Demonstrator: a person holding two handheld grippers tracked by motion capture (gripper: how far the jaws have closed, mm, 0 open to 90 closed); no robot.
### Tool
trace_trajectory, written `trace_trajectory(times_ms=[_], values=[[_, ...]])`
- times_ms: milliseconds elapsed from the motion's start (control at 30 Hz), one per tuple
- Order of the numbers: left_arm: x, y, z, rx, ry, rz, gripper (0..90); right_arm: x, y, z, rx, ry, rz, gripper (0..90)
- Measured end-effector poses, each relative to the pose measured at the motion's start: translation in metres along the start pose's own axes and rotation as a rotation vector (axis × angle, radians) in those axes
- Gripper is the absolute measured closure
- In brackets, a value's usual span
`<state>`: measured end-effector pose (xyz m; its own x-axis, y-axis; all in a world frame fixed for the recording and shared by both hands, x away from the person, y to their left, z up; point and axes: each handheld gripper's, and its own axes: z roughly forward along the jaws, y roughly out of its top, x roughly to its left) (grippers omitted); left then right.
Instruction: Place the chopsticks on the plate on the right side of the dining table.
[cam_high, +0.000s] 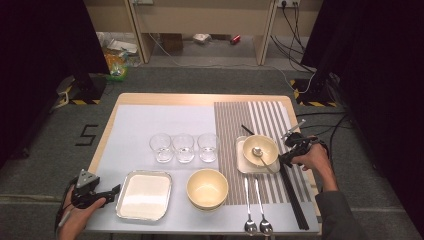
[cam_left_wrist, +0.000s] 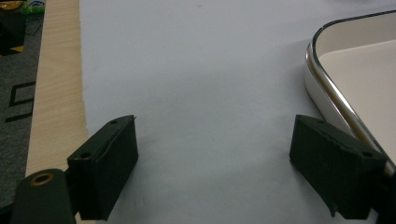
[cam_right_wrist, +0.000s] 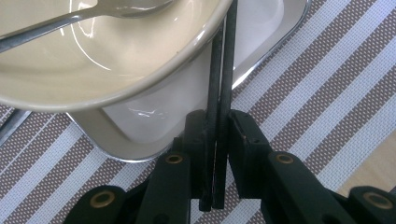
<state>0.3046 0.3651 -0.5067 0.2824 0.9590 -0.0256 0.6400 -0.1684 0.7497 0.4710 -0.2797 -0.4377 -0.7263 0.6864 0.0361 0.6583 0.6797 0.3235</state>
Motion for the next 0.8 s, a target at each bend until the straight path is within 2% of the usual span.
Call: trace_trajectory(times_ms=[100, 200, 400, 567, 667, 700, 733, 800], values=[[0.0, 0.0, 0.0, -0.006, 0.004, 0.004, 14.9, -0.002, 0.002, 0.001, -0.002, 0.0, -0.008, 76.9], [-0.001, 0.0, -0.001, 0.0, 0.002, 0.006, 15.0, -0.001, 0.002, 0.0, -0.007, 0.001, 0.012, 72.4], [0.0, 0.0, 0.0, -0.003, 0.004, 0.006, 15.0, -0.001, -0.002, -0.002, -0.021, -0.002, 0.015, 67.4], [-0.001, 0.0, 0.0, -0.003, 0.004, 0.005, 14.9, -0.001, -0.01, -0.005, -0.02, -0.006, 0.02, 67.0], [0.0, 0.0, 0.0, -0.004, 0.004, 0.004, 14.9, -0.001, -0.013, -0.005, -0.018, -0.012, 0.005, 67.1], [0.0, 0.0, 0.0, -0.003, 0.004, 0.005, 14.9, 0.001, -0.014, -0.006, -0.012, -0.006, 0.012, 67.9], [0.0, 0.0, 0.0, -0.004, 0.004, 0.004, 14.9, 0.0, -0.014, -0.005, -0.011, -0.014, -0.005, 68.7], [0.0, 0.0, 0.0, -0.003, 0.004, 0.005, 14.9, 0.001, -0.014, -0.005, -0.002, -0.014, -0.007, 70.9]])
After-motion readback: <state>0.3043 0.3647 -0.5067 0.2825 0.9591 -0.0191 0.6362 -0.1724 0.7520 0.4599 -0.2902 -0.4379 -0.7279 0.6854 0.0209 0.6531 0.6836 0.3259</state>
